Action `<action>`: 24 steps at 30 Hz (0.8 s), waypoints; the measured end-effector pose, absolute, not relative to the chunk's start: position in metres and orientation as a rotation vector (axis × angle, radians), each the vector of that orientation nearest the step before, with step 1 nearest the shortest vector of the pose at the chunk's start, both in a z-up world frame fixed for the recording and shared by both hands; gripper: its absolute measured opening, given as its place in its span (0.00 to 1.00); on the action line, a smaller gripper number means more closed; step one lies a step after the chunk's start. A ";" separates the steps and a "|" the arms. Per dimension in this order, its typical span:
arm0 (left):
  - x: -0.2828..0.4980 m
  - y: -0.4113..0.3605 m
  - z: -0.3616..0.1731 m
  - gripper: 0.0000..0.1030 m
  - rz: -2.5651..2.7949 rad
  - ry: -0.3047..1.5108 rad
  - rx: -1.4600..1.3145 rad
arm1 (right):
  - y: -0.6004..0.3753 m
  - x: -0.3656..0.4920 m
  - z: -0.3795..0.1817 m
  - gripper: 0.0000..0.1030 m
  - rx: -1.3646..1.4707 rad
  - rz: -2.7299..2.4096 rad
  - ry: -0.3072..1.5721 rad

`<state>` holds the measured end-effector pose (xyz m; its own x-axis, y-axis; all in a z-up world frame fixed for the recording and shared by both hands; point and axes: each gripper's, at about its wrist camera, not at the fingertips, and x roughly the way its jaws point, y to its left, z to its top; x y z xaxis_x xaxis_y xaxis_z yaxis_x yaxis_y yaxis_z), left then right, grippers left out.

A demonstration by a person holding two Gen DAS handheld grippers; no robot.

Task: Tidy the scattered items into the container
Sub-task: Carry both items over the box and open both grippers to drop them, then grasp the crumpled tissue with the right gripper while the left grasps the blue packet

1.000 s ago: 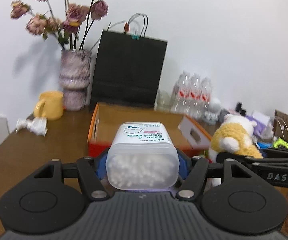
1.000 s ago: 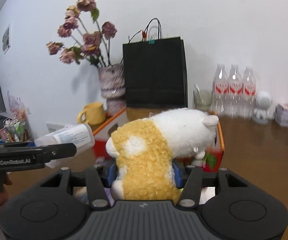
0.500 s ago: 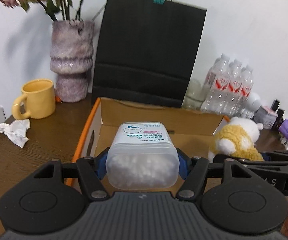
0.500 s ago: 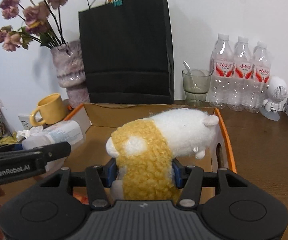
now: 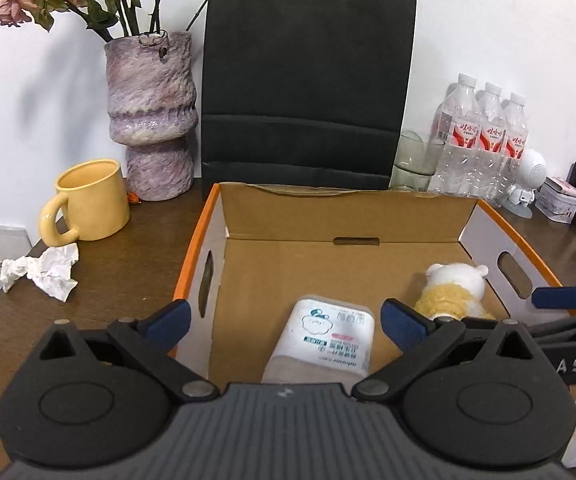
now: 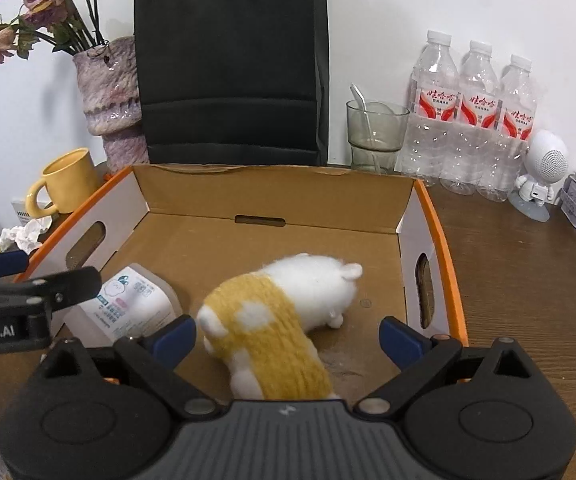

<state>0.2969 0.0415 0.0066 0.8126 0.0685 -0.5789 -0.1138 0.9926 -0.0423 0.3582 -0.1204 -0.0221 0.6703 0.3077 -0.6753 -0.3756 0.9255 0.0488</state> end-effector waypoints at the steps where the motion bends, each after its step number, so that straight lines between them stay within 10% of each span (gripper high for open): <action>1: 0.295 0.042 0.007 1.00 0.096 0.614 -0.077 | -0.121 0.357 -0.021 0.96 -0.097 0.385 0.740; 24: 0.165 0.062 -0.002 1.00 0.048 0.612 -0.131 | -0.204 0.245 -0.014 1.00 -0.072 0.345 0.670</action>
<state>0.1652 0.0617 -0.0016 0.8176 0.0060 -0.5758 -0.0833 0.9907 -0.1080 0.2449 -0.2039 -0.0138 0.7294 0.2902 -0.6195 -0.3361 0.9408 0.0449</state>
